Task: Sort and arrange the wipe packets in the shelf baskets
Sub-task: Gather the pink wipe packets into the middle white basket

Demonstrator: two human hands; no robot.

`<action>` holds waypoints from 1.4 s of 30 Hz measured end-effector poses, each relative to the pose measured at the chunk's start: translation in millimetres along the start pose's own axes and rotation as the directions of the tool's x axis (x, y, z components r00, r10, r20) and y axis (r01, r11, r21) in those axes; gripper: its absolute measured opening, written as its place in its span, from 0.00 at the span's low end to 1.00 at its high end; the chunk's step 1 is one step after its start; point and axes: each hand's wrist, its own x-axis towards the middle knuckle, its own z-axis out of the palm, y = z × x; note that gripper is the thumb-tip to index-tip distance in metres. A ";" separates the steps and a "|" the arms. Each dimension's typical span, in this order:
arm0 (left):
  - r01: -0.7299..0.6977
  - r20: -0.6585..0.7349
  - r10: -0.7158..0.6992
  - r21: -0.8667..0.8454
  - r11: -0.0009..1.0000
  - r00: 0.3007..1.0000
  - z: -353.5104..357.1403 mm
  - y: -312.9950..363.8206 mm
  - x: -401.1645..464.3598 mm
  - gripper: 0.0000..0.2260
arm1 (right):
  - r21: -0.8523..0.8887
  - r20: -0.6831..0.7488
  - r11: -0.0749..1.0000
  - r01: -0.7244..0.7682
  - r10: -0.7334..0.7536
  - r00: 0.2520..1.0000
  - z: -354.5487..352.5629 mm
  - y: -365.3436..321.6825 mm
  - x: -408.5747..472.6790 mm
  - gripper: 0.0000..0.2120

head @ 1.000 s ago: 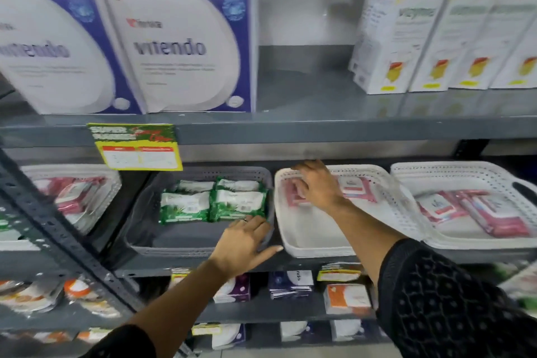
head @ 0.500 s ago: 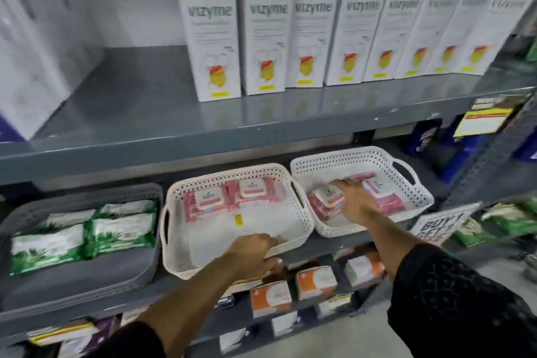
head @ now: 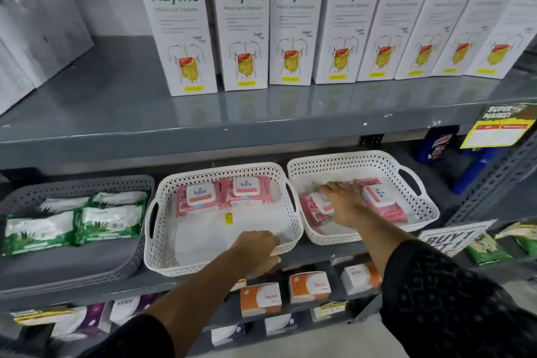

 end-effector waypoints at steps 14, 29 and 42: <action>0.112 -0.078 -0.116 -0.061 0.992 0.990 10.6 -113.7 -145.6 0.13 | 0.354 -0.547 0.930 0.098 0.121 0.828 -70.4 -114.3 25.6 0.36; 0.097 -0.117 -0.096 0.001 0.995 0.988 18.2 -140.9 -164.3 0.16 | 0.105 -0.310 0.944 0.312 -0.267 0.913 -21.0 -286.8 56.2 0.44; 0.067 -0.078 -0.066 0.002 0.998 0.995 8.5 -137.8 -168.1 0.20 | 0.182 -0.127 0.926 0.331 -0.311 0.942 -35.9 -277.0 53.7 0.50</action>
